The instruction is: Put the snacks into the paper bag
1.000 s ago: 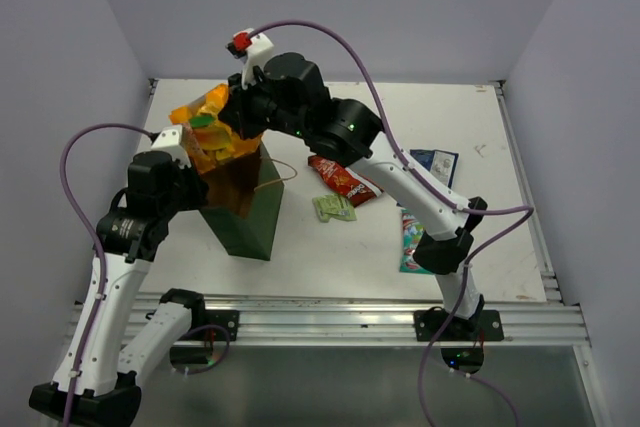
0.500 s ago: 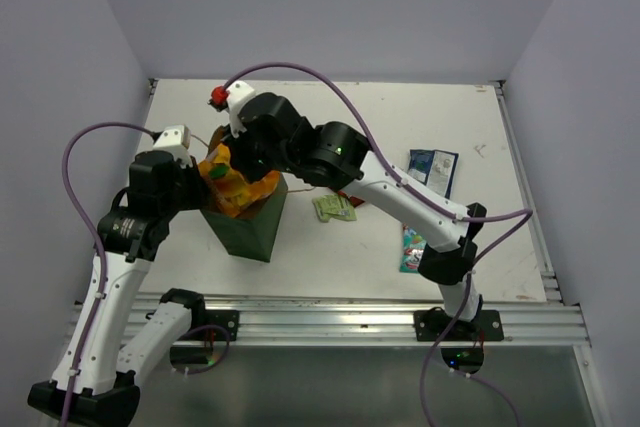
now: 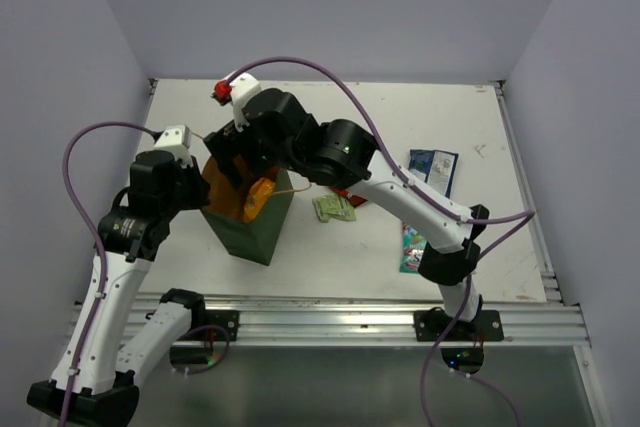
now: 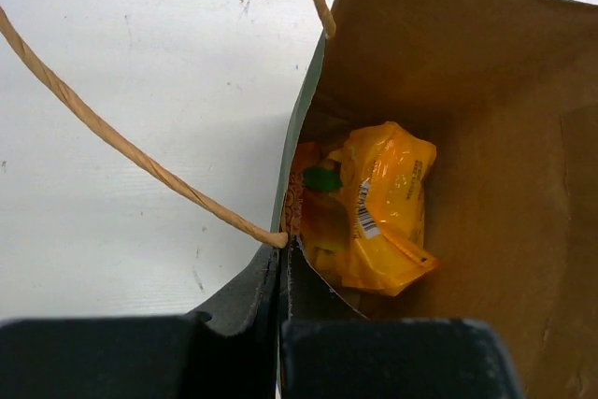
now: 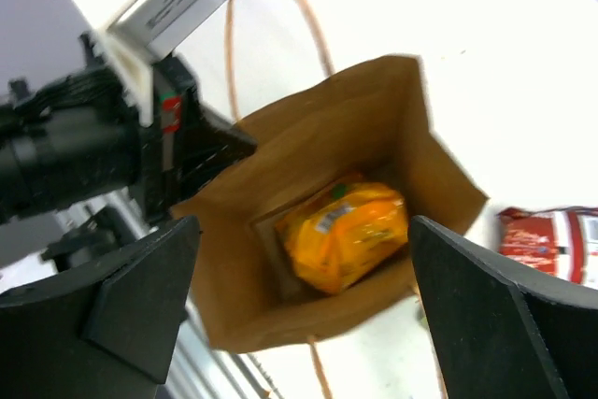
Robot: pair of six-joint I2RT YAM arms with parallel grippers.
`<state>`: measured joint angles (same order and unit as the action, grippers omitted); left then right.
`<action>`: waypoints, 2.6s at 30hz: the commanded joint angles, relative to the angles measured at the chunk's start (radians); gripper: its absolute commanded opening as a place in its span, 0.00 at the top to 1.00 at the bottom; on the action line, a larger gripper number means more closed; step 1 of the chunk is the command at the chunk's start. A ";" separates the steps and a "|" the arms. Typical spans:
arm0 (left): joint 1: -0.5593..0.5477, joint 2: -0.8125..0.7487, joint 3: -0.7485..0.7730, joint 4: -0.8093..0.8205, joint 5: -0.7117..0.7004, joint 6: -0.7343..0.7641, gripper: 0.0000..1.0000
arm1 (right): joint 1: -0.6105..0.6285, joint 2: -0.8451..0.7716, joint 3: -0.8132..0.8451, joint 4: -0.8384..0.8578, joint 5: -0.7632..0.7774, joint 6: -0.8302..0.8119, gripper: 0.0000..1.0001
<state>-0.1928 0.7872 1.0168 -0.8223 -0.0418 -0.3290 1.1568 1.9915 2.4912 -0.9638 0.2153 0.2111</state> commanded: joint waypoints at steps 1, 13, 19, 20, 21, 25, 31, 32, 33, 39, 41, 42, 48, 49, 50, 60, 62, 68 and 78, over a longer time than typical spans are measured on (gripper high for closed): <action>-0.005 -0.002 0.009 0.028 -0.007 0.019 1.00 | -0.012 -0.055 0.057 0.052 0.177 -0.084 0.01; -0.005 -0.009 0.020 0.005 -0.032 0.019 1.00 | -0.554 -0.048 -0.367 0.204 0.015 -0.081 0.01; -0.005 -0.005 0.042 0.000 -0.044 0.005 1.00 | -0.583 0.113 -0.428 0.209 -0.066 -0.078 0.01; -0.005 -0.005 0.042 -0.001 -0.046 0.001 1.00 | -0.583 0.130 -0.451 0.217 -0.089 -0.064 0.01; -0.007 -0.006 0.042 -0.003 -0.046 -0.002 1.00 | -0.583 0.133 -0.475 0.227 -0.111 -0.058 0.01; -0.005 -0.009 0.036 -0.001 -0.052 -0.015 1.00 | -0.583 0.128 -0.626 0.293 -0.163 -0.026 0.01; -0.005 0.003 0.039 0.009 -0.058 -0.013 1.00 | -0.583 0.156 -0.770 0.315 -0.206 -0.016 0.07; -0.007 0.004 0.039 0.011 -0.058 -0.013 1.00 | -0.583 0.162 -0.785 0.316 -0.208 -0.016 0.09; -0.005 0.006 0.039 0.011 -0.056 -0.013 1.00 | -0.583 0.168 -0.790 0.318 -0.211 -0.016 0.10; -0.005 0.010 0.037 0.017 -0.052 -0.007 1.00 | -0.583 0.196 -0.824 0.333 -0.212 -0.015 0.50; -0.005 0.010 0.036 0.017 -0.050 -0.005 1.00 | -0.583 0.214 -0.831 0.332 -0.212 -0.019 0.57; -0.005 0.007 0.035 0.017 -0.050 -0.005 1.00 | -0.585 0.217 -0.836 0.333 -0.212 -0.018 0.63; -0.005 -0.003 0.043 0.009 -0.056 0.001 1.00 | -0.583 0.158 -0.858 0.307 -0.166 -0.019 1.00; -0.007 -0.005 0.043 0.008 -0.058 0.002 1.00 | -0.583 0.129 -0.833 0.278 -0.154 -0.025 1.00; -0.007 -0.008 0.042 0.008 -0.056 0.002 1.00 | -0.583 0.103 -0.809 0.255 -0.121 -0.035 1.00; -0.005 -0.028 0.026 0.012 -0.040 -0.002 1.00 | -0.476 -0.093 -0.019 -0.016 -0.057 -0.029 1.00; -0.005 -0.028 0.023 0.012 -0.035 -0.002 1.00 | -0.447 -0.074 0.107 -0.010 -0.163 0.012 1.00; -0.005 -0.029 0.023 0.014 -0.023 -0.001 1.00 | -0.309 -0.139 -0.097 0.319 -0.483 0.255 1.00; -0.007 -0.052 0.023 0.009 -0.009 -0.004 1.00 | -0.131 -0.007 -0.069 0.410 -0.582 0.361 1.00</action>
<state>-0.1932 0.7589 1.0199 -0.8383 -0.0582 -0.3305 1.0180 1.9930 2.4397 -0.6167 -0.3031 0.4980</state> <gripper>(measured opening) 0.012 0.034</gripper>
